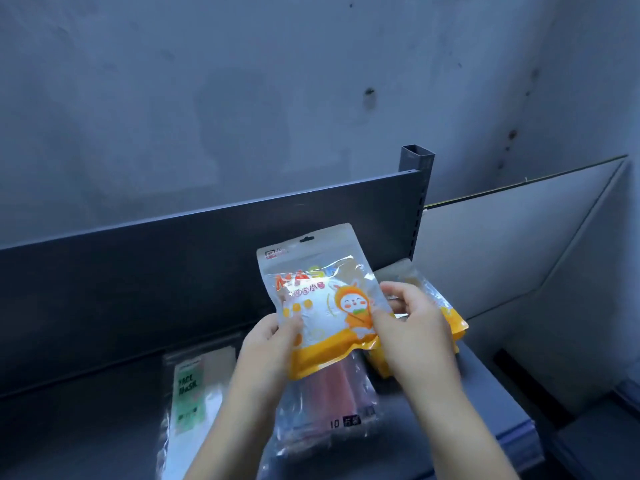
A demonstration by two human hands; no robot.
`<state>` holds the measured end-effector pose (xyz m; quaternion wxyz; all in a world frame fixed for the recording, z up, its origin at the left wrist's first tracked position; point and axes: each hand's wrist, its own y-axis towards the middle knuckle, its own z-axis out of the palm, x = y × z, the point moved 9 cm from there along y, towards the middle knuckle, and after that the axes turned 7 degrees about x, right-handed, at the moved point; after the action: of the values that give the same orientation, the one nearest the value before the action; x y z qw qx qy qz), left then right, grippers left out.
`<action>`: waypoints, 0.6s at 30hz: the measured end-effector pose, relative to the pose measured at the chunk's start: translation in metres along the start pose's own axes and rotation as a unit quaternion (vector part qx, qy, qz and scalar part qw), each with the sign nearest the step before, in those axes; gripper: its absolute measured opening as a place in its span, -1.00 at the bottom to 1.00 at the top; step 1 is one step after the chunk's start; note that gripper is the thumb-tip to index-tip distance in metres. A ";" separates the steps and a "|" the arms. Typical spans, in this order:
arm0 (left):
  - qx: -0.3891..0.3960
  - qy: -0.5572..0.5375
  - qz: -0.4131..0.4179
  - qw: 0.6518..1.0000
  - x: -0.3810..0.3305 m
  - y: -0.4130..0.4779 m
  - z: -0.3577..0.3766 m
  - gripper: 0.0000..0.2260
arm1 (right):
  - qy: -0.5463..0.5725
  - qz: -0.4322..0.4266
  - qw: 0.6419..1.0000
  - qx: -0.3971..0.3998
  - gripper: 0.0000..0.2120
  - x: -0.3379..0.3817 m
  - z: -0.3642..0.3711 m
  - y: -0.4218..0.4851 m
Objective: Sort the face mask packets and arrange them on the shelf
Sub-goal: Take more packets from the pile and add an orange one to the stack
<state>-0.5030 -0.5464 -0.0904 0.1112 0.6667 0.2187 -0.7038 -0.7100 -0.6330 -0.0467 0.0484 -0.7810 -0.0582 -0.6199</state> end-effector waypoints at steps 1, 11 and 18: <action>0.002 0.017 -0.006 1.000 -0.003 0.001 0.011 -0.82 | -0.018 -0.001 1.000 -0.016 -0.82 0.000 -0.012 0.005; -0.024 0.110 -0.028 0.993 0.012 0.036 0.101 -0.71 | -0.168 0.035 0.983 -0.068 -0.76 -0.026 -0.087 0.055; -0.016 0.194 -0.012 0.981 0.018 0.038 0.121 -0.52 | -0.267 0.053 0.962 -0.019 -0.66 -0.047 -0.093 0.075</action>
<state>-0.5954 -0.6331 -0.1128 0.0692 0.7864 0.2553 -0.5583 -0.7986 -0.7218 -0.0721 0.0491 -0.9208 -0.0156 -0.3866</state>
